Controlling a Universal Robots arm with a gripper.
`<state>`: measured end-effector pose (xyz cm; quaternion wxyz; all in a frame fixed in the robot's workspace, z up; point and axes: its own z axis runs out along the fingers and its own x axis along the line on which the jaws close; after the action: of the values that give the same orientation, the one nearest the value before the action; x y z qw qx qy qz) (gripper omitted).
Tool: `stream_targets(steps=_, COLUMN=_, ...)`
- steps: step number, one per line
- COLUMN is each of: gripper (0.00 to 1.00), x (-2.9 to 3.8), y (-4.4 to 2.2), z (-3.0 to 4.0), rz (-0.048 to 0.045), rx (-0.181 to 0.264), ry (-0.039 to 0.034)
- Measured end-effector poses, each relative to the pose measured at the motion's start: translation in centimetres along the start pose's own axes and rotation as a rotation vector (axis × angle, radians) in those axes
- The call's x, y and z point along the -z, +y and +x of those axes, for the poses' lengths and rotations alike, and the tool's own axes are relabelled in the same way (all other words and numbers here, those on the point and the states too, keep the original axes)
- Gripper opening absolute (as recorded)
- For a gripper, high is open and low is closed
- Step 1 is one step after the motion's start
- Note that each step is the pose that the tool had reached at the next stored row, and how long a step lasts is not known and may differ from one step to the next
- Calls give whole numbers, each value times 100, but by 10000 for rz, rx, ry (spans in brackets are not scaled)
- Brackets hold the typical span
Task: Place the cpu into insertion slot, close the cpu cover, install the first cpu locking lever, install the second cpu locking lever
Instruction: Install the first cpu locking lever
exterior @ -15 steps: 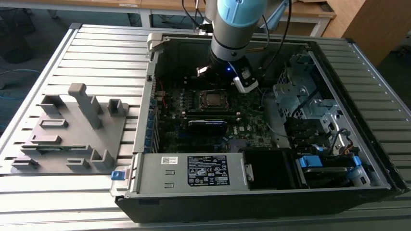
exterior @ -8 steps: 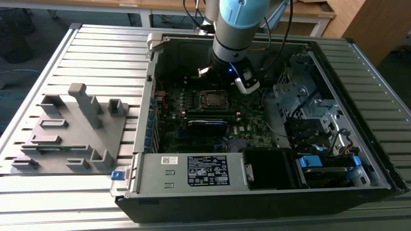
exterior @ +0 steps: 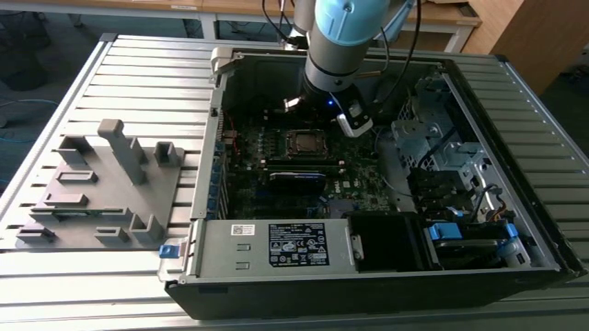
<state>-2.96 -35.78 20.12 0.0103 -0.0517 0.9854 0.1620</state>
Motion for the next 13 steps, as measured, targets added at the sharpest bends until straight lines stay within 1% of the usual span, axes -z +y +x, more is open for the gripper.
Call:
stream_targets(steps=7, gripper=10, x=21, y=-8, z=0, rz=-88, rx=-1, ry=-5)
stream_targets(steps=13, gripper=10, x=53, y=-2, z=-1, rz=-139, rx=-1, ry=-9)
